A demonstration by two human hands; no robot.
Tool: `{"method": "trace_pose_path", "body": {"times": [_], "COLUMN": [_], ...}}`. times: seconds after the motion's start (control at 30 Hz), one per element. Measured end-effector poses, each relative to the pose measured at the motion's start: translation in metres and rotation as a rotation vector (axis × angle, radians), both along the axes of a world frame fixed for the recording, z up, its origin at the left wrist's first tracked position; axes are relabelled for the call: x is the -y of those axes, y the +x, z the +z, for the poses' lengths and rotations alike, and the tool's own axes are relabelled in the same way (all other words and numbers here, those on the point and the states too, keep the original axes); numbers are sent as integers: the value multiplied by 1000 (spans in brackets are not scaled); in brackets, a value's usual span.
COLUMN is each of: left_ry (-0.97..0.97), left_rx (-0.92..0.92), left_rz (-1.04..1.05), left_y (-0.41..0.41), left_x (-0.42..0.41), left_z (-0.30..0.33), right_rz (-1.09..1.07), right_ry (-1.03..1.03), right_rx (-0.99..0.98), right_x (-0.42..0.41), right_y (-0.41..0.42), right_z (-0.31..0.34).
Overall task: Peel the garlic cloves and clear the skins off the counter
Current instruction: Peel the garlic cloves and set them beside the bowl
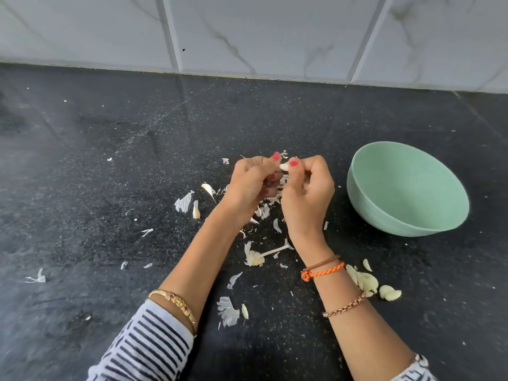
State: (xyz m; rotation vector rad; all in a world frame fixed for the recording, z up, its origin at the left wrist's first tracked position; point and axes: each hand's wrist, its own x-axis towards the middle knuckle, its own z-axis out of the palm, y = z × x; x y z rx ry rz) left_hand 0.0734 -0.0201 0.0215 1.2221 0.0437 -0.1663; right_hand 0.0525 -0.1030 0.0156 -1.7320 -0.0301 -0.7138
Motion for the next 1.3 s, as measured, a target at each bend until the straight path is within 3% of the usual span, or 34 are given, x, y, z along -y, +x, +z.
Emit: {"method": "trace_pose_path", "body": {"times": [0.1, 0.17, 0.23, 0.33, 0.43, 0.57, 0.63, 0.77, 0.83, 1.0, 1.1, 1.17, 1.23, 1.3], "left_ry": [-103, -111, 98, 613, 647, 603, 405, 17, -99, 173, 460, 585, 564, 402], "left_rx": [-47, -55, 52, 334, 404, 324, 201, 33, 3, 162, 469, 590, 603, 500], "left_rz": [-23, 12, 110, 281, 370, 400, 363, 236, 186, 204, 242, 246, 276, 268], "left_y": [-1, -3, -4, -3, -4, -3, -3, -5, -4, -5, -7, -7, -7, -6], "left_x": [0, 2, 4, 2, 0, 3, 2, 5, 6, 3, -2, -7, -8, -4], "left_z": [0, 1, 0, -2, -1, 1, 1, 1, 1, -4, -5, -4, -6, -6], "right_rz": [113, 140, 62, -100, -156, -203, -183, 50, 112, 129, 160, 150, 134, 98], "right_ry": [273, 332, 146, -304, -574, -710, -618, 111, 334, 460, 580, 556, 495, 403], "right_rx": [-151, -172, -54, 198, 362, 436, 333, -196, -382, -509, -559, -567, -521, -405], "right_x": [-3, -4, -2, 5, 9, 7, 1, -6, -3, -1, 0, 0, -2, -5], "right_y": [-3, -3, -1, 6, 10, 10, 6, 2, 2, 2, 3, 2, 3, 5], "right_z": [8, 8, 3, -7, -11, -11, -10, 7, 12, 18, 22, 21, 19, 15]}}
